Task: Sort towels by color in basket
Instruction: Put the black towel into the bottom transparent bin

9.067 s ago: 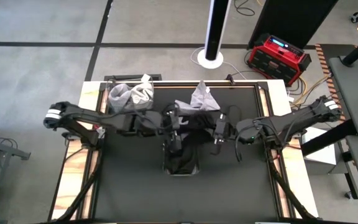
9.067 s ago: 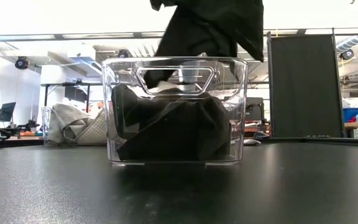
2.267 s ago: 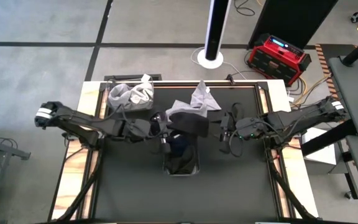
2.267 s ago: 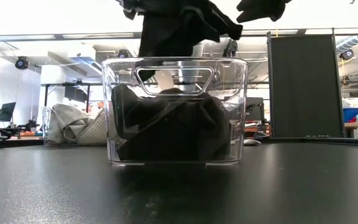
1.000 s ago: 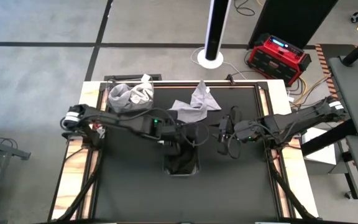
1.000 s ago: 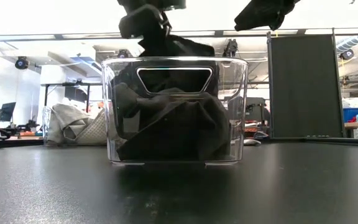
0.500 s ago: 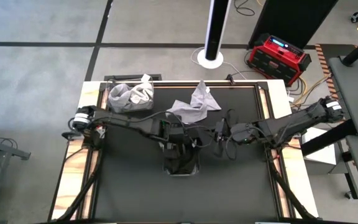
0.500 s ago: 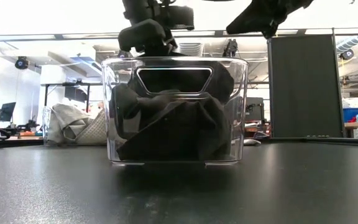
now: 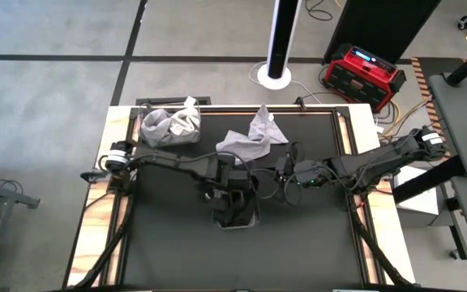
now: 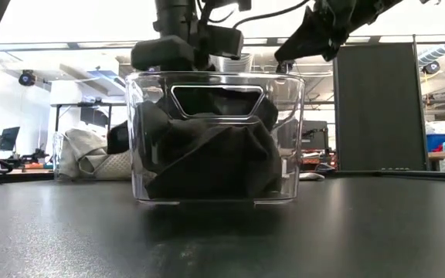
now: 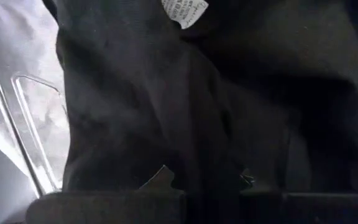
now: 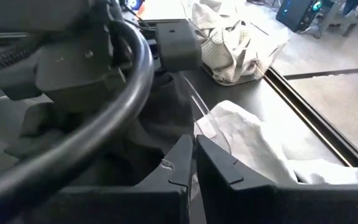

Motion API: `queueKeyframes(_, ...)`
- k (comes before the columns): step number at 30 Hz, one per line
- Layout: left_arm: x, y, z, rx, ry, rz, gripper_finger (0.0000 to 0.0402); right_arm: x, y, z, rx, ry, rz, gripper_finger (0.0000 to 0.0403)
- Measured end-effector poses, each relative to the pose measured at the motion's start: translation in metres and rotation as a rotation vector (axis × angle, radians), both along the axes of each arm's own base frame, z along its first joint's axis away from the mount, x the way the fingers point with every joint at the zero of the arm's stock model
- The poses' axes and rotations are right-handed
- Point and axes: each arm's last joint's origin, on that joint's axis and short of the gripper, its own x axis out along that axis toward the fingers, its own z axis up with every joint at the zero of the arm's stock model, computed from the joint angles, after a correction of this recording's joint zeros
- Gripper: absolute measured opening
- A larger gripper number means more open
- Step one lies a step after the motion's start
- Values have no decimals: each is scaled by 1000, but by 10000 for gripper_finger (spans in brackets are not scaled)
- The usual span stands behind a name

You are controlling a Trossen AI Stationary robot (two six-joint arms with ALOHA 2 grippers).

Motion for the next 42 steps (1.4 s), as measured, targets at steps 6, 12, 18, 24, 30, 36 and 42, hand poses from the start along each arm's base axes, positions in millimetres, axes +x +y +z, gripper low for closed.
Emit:
queueKeyframes(6,7,1,-10,7,4,-18,5,-1,0,1,2,-3,3,12)
queueKeyframes(12,15,3,-13,10,-51,-41,6,-1,0,1,8,-7,-1,12)
queueKeyframes(18,16,7,-10,132,-80,-5,39,-1,0,1,9,-7,-4,12)
queueKeyframes(24,18,5,7,131,-121,15,112,-1,0,1,8,-4,-5,12)
queueKeyframes(30,12,-2,26,125,-74,20,191,-1,0,1,8,-2,-3,12)
queueKeyframes(36,-4,-4,43,121,10,96,232,-1,0,1,6,1,-2,12)
queueKeyframes(42,-27,-9,65,103,-53,129,231,-2,0,-1,4,12,0,12)
